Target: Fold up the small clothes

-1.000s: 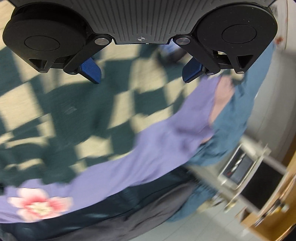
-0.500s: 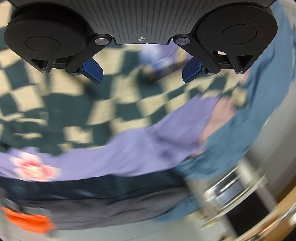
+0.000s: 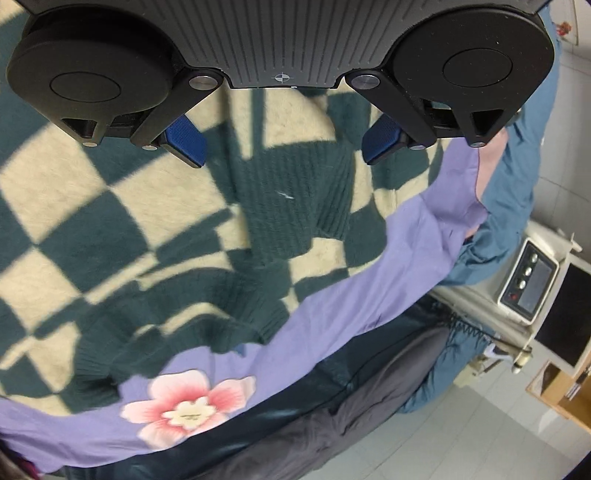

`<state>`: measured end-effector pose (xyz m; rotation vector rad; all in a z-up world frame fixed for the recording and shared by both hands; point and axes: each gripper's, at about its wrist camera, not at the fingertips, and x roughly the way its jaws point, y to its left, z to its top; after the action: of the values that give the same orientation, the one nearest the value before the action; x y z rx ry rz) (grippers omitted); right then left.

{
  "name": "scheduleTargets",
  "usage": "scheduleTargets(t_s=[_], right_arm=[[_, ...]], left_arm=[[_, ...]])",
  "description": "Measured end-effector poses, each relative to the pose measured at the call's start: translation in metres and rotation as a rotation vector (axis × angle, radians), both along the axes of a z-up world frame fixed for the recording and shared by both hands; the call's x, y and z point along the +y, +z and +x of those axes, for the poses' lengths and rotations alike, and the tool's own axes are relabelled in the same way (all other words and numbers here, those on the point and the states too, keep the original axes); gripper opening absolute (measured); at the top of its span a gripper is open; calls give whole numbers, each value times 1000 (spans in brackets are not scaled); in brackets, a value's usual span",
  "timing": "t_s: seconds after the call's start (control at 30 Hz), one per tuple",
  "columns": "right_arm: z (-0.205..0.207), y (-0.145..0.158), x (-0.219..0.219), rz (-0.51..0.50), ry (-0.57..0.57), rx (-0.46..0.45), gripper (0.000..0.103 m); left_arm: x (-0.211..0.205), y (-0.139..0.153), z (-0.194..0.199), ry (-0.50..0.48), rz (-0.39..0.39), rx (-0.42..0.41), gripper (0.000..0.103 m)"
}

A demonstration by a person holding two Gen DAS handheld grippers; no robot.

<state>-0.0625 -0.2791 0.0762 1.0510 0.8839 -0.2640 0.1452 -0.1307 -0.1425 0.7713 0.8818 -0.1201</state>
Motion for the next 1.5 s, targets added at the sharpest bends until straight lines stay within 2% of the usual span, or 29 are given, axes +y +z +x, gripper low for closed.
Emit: scheduleTargets(t_s=[0.07, 0.17, 0.3, 0.4, 0.47, 0.53, 0.6, 0.63, 0.7, 0.8, 0.87, 0.93, 0.97, 1.1, 1.17, 1.2, 1.23, 1.27, 1.3, 1.43, 1.5], right_arm=[[-17, -24, -8, 14, -34, 75, 98], [-39, -47, -14, 27, -55, 115, 97], [-46, -61, -13, 12, -42, 166, 97], [-43, -67, -13, 31, -29, 164, 97], [-36, -71, -14, -3, -14, 166, 97], [-26, -72, -15, -47, 12, 167, 97], [-19, -73, -17, -99, 46, 127, 97], [-15, -73, -16, -146, 76, 97, 97], [0, -74, -13, -288, 173, 47, 96], [32, -91, -5, -490, 355, -5, 91], [56, -113, -2, -617, 428, 51, 79], [74, -137, -6, -703, 435, 149, 75], [78, -147, -14, -689, 409, 164, 70], [79, -178, -54, -521, 247, 155, 70], [80, -195, -67, -448, 210, 178, 68], [79, -200, -72, -434, 199, 186, 64], [76, -203, -76, -407, 198, 161, 54], [72, -205, -80, -368, 205, 118, 29], [68, -205, -83, -350, 204, 93, 15], [46, -201, -109, -339, 67, 104, 11], [39, -205, -120, -335, 51, 121, 9]], left_arm=[[16, 3, 11, 60, -51, 21, 103], [50, 15, 17, 170, -127, 23, 100], [114, 28, 1, 374, -227, 31, 102], [152, 29, -22, 474, -235, 67, 103], [166, 35, -38, 451, -262, 81, 103], [168, 47, -51, 401, -273, 40, 103], [162, 61, -59, 321, -325, -9, 103], [155, 66, -59, 265, -344, -13, 103], [135, 66, -54, 171, -331, 5, 103], [114, 56, -42, 113, -322, 62, 103], [105, 52, -39, 117, -292, 82, 103], [104, 54, -43, 116, -279, 86, 103], [105, 54, -45, 115, -280, 88, 103], [114, 49, -52, 138, -286, 134, 103], [116, 44, -55, 144, -267, 150, 103], [115, 43, -56, 141, -259, 155, 103], [115, 42, -58, 136, -251, 158, 103], [114, 41, -59, 132, -243, 159, 103], [113, 40, -60, 129, -235, 162, 103], [111, 39, -61, 135, -231, 168, 103], [110, 39, -61, 137, -248, 176, 103]])
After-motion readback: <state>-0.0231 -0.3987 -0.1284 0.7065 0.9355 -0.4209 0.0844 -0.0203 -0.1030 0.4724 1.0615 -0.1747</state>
